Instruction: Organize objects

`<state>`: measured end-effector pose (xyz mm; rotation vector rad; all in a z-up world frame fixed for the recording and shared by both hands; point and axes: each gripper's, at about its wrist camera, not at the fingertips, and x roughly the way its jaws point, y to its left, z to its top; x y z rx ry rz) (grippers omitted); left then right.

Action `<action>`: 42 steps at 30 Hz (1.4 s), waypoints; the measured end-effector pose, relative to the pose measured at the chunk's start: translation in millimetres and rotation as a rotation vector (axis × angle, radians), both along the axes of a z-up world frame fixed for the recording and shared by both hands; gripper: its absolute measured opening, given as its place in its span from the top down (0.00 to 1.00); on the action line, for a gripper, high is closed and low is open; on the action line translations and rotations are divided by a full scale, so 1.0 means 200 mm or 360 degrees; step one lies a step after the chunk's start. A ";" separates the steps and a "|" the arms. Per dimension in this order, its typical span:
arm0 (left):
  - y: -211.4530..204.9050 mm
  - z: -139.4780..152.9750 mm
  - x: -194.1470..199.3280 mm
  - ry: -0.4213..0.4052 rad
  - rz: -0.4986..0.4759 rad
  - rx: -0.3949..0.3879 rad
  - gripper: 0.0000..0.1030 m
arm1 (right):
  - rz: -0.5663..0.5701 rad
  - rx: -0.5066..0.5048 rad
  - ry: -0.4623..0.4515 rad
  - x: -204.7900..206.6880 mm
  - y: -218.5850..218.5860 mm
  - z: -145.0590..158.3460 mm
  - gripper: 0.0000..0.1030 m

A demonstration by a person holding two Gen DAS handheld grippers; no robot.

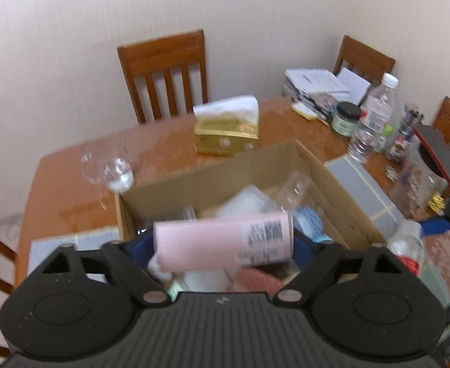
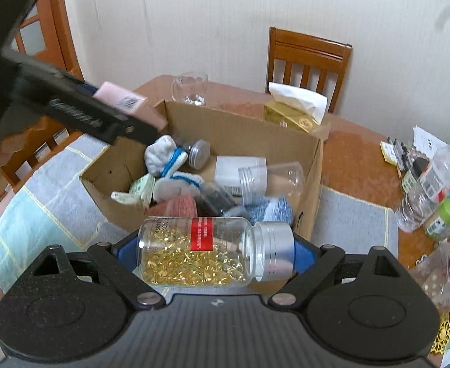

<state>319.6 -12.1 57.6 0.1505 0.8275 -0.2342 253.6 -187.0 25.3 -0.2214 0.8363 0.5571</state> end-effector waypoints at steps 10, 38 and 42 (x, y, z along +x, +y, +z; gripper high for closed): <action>0.05 -0.04 -0.01 -0.0102 0.0100 0.0057 0.01 | -0.0042 0.0001 0.0016 0.09 0.03 -0.01 0.07; 0.29 -0.13 -0.31 -0.0100 0.0428 -0.0009 0.01 | -0.0229 -0.0163 0.0018 0.35 0.16 -0.06 0.00; 0.29 -0.14 -0.31 -0.0060 0.0443 -0.0018 0.01 | -0.0297 -0.0158 0.0032 0.35 0.15 -0.02 0.00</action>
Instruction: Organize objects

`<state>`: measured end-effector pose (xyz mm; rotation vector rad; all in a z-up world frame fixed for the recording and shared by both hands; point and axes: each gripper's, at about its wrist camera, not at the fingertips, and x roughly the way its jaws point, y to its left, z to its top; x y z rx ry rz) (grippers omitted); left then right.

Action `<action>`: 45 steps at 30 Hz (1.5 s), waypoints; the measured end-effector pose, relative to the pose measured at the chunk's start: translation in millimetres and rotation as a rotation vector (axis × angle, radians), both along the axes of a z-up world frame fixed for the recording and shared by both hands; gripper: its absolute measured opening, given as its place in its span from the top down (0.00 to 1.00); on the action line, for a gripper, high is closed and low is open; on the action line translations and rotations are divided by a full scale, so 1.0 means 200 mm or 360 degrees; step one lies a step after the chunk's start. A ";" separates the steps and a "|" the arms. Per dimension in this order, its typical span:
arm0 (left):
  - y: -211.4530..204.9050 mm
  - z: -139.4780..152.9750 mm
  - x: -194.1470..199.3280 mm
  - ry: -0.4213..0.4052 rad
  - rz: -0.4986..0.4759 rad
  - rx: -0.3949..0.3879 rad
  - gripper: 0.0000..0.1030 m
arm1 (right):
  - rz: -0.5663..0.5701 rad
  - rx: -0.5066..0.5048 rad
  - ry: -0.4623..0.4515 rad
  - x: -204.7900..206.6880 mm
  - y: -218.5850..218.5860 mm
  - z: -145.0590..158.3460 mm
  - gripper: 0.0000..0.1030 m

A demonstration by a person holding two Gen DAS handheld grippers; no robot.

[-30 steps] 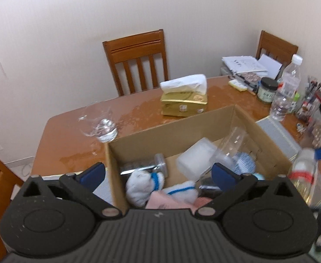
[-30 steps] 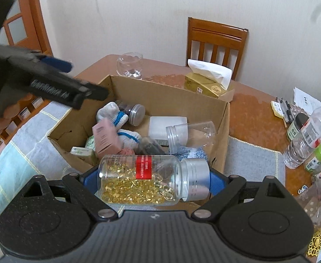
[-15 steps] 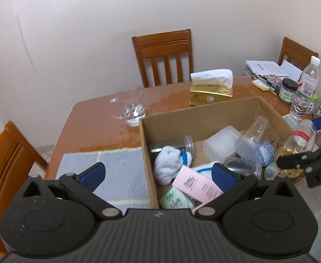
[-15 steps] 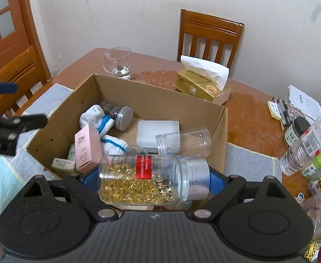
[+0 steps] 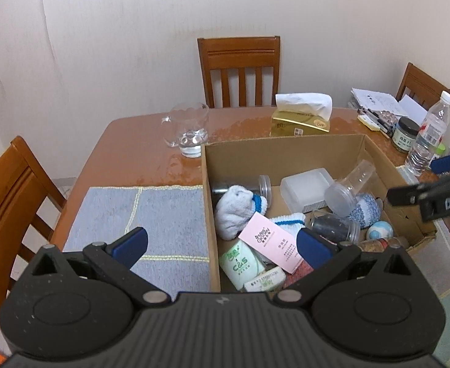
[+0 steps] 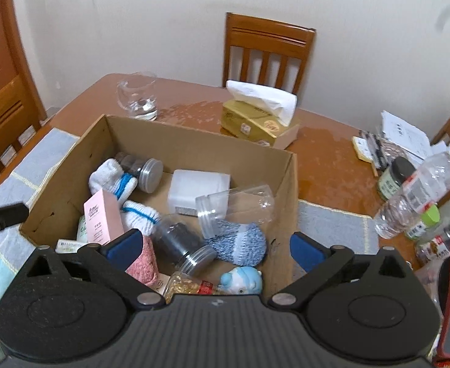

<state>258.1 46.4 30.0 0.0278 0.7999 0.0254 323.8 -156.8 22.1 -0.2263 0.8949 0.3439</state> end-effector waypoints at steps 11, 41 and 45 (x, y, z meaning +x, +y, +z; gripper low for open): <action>-0.07 -0.02 -0.03 0.0192 0.0101 -0.0010 0.01 | -0.0229 -0.0012 0.0099 -0.08 -0.02 0.00 0.00; -0.20 0.08 -0.12 0.0349 0.0134 -0.0001 0.01 | -0.0361 0.0044 0.0274 -0.37 -0.05 0.04 0.00; -0.20 0.09 -0.12 0.0343 0.0135 0.0015 0.01 | -0.0360 0.0045 0.0273 -0.38 -0.05 0.04 0.00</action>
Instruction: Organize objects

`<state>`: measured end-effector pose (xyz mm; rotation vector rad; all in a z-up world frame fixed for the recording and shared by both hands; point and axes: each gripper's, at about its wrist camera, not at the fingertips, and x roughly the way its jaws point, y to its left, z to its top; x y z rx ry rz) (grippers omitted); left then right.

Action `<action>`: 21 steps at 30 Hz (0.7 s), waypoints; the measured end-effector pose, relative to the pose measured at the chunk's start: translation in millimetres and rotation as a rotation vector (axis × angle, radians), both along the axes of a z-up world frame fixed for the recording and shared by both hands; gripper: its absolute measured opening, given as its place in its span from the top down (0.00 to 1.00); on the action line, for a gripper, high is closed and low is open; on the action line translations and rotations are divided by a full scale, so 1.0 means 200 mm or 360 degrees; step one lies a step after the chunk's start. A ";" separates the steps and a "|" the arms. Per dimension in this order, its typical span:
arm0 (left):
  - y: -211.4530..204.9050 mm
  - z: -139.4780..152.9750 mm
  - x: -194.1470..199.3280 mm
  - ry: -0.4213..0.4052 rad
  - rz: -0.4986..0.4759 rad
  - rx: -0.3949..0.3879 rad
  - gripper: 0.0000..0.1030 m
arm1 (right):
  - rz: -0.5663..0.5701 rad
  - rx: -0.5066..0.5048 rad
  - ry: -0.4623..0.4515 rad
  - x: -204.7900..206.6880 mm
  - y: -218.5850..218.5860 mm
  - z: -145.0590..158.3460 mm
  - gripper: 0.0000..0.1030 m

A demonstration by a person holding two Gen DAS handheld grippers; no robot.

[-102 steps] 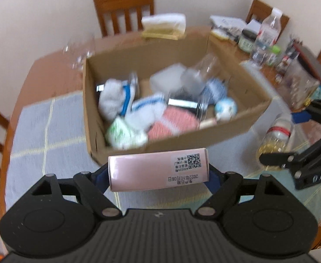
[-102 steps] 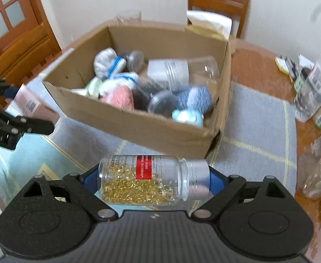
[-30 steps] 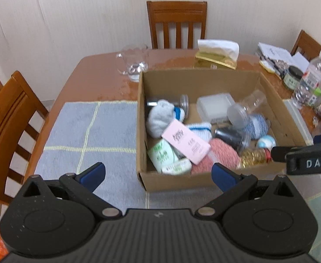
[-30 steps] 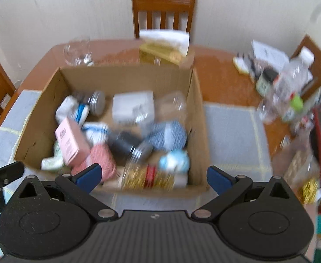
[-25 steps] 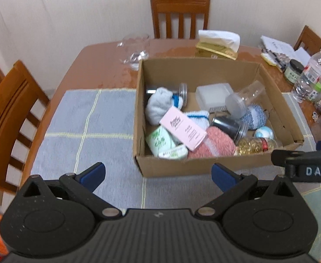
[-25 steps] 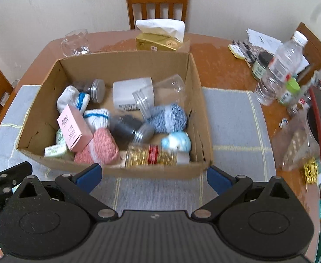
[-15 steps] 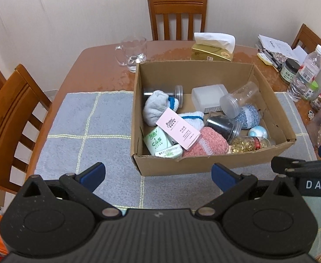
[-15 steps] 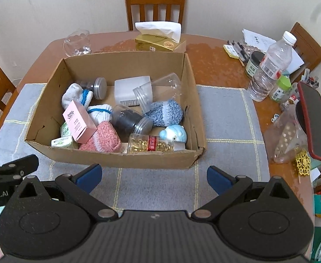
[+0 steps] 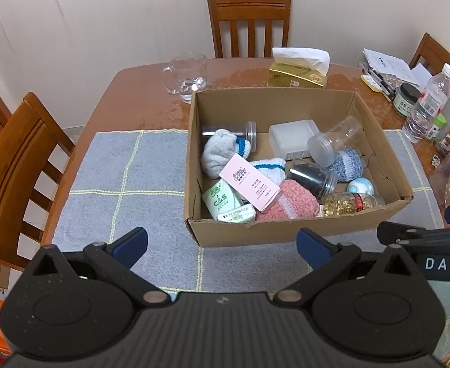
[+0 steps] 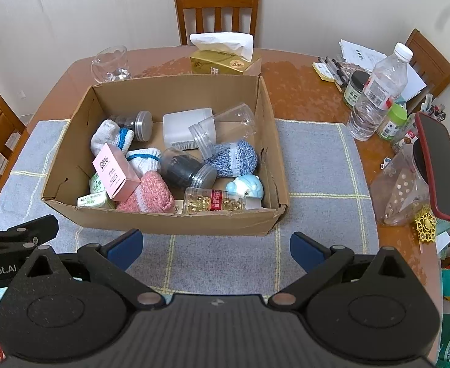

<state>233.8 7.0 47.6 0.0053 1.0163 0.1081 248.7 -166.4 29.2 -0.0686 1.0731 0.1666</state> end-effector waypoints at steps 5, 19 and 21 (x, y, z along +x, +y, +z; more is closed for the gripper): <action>0.01 0.01 0.01 -0.0004 0.0006 0.0003 0.01 | 0.0004 0.0000 -0.0003 0.00 0.00 0.01 0.00; 0.00 0.02 0.02 0.0008 0.0004 0.0028 0.01 | -0.0001 -0.0005 0.0002 0.02 0.01 0.01 0.00; 0.00 0.02 0.02 0.0009 -0.0002 0.0037 0.01 | 0.0000 -0.0003 0.0001 0.02 0.00 0.01 0.00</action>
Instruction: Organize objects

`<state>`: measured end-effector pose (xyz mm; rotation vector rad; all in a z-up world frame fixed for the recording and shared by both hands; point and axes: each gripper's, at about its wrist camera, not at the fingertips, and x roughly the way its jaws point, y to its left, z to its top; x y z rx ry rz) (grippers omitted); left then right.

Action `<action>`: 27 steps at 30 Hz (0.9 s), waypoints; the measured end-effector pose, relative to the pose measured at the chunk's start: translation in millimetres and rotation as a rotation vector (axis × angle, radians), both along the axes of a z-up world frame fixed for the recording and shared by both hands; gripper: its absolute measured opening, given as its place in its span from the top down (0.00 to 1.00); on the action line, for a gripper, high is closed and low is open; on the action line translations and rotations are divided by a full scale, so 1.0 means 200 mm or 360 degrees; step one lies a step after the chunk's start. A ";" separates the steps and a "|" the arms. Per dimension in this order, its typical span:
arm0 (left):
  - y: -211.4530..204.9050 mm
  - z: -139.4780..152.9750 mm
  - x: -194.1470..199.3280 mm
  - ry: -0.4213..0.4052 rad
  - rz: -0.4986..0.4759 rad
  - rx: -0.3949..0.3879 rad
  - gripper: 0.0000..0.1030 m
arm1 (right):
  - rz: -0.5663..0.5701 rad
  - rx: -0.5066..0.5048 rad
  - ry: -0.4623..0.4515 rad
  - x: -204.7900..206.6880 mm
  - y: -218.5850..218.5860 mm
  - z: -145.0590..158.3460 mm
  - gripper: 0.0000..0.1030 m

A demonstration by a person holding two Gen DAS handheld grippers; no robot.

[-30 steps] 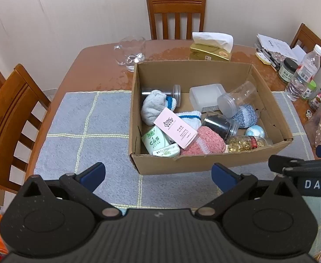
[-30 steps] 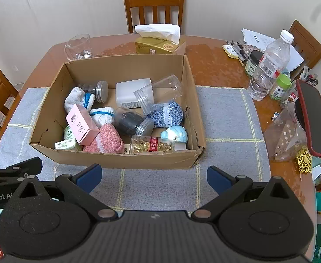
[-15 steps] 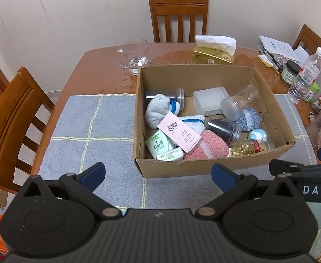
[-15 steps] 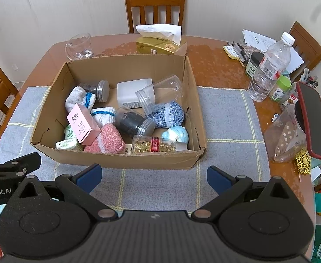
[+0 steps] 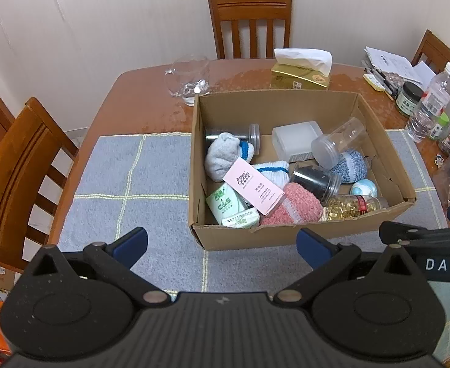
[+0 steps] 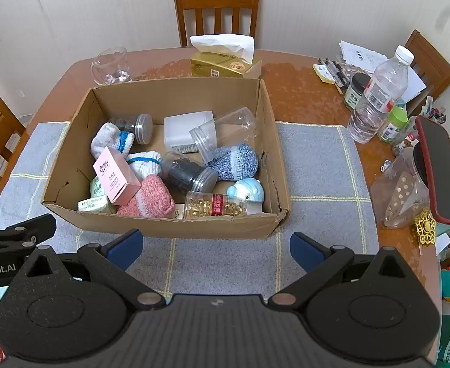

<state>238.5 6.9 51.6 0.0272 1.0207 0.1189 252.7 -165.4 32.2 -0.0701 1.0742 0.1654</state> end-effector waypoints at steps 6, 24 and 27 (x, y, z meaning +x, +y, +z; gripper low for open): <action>-0.01 0.00 0.00 0.0004 0.0000 0.0008 0.01 | -0.0010 -0.0003 0.0001 0.00 0.00 0.00 0.00; -0.01 0.01 0.00 0.0008 0.0017 0.0022 0.01 | -0.0012 -0.0007 0.0000 0.01 0.01 0.00 0.00; -0.01 0.01 0.00 0.0006 0.0016 0.0025 0.01 | -0.0009 -0.0008 0.0001 0.01 0.01 0.00 0.00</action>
